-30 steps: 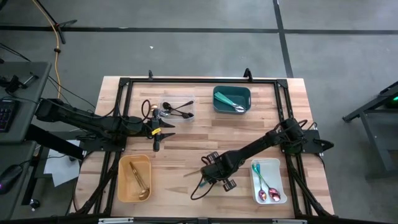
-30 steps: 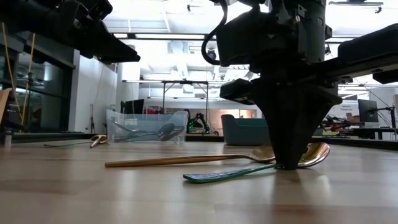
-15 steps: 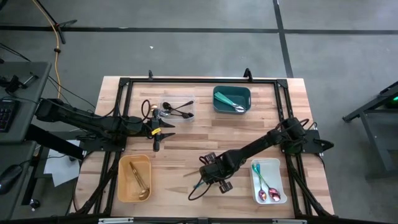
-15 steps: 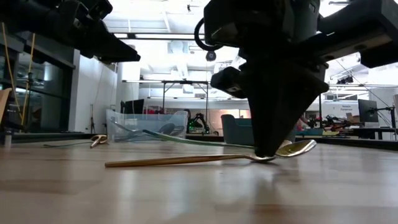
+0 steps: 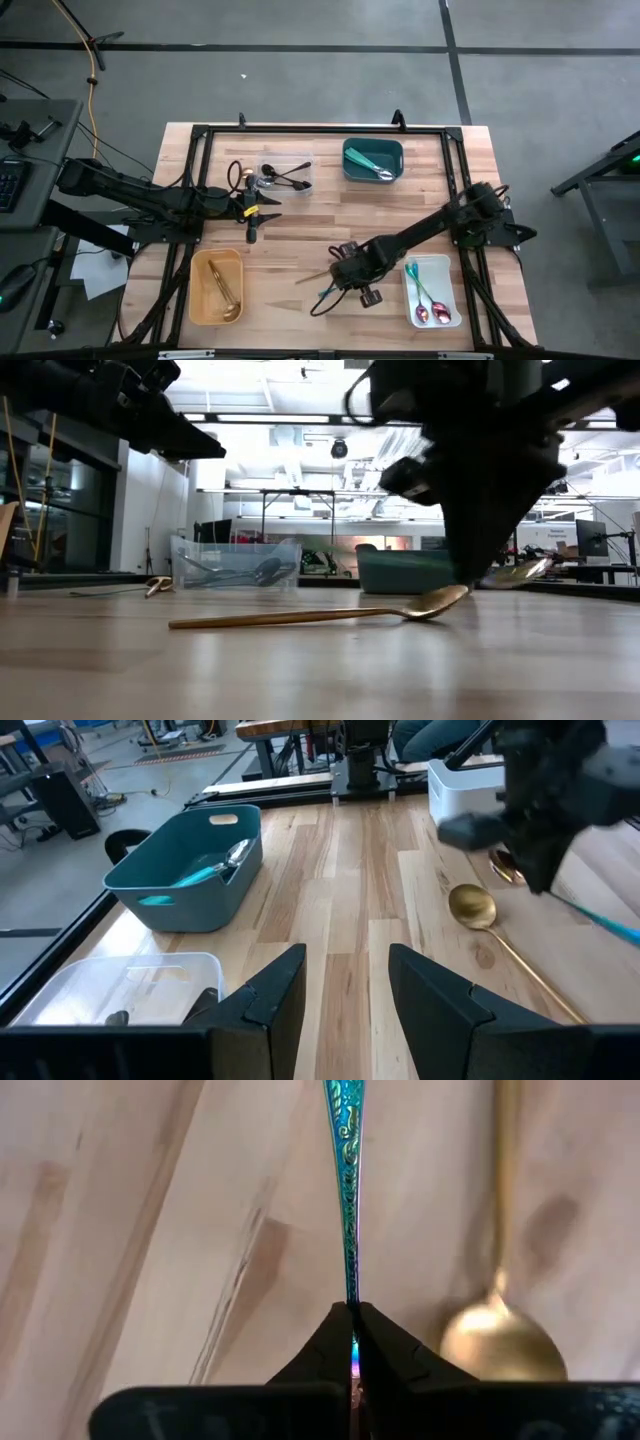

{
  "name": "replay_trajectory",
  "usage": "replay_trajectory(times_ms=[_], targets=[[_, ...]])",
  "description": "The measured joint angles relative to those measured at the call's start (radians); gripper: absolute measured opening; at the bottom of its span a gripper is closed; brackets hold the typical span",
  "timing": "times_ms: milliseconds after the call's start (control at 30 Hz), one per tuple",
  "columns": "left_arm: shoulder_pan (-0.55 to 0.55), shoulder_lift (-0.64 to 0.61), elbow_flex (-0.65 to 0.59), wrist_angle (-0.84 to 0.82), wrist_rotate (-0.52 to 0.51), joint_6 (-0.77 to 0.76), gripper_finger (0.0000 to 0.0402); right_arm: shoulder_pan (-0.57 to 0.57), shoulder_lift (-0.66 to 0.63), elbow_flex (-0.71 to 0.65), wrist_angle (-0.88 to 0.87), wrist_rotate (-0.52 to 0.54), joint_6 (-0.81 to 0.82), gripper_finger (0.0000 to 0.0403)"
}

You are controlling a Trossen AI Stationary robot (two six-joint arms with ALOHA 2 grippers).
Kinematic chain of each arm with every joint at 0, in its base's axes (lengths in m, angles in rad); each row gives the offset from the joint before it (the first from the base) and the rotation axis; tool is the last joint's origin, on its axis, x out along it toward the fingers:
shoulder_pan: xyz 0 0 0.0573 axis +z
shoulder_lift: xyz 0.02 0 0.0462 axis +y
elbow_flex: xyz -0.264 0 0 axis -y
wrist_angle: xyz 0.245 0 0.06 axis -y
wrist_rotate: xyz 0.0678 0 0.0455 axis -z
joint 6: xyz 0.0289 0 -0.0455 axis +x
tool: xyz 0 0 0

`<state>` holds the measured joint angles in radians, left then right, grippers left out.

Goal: Sort silverware by color (type)
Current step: Put the purple spoon into the white bin

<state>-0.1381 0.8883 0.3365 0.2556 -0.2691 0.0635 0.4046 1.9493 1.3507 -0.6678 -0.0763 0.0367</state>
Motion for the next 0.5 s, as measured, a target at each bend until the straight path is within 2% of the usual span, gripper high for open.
replay_trajectory(times_ms=[100,200,367,500], targets=[[0.0,0.0,0.0,0.001,0.0,0.0,0.0136,0.0,-0.102,-0.107,0.1,0.049,0.061,0.0],[0.0,0.0,0.0,0.004,0.0,0.0,0.0136,0.0,-0.208,-0.231,0.299,0.11,0.095,0.0],[0.0,0.0,0.0,0.006,0.0,0.0,0.0136,-0.004,-0.349,-0.414,0.621,0.26,0.055,0.0],[0.0,0.0,0.0,0.01,0.0,0.0,0.0136,-0.016,-0.409,-0.529,0.841,0.357,-0.006,0.0]])
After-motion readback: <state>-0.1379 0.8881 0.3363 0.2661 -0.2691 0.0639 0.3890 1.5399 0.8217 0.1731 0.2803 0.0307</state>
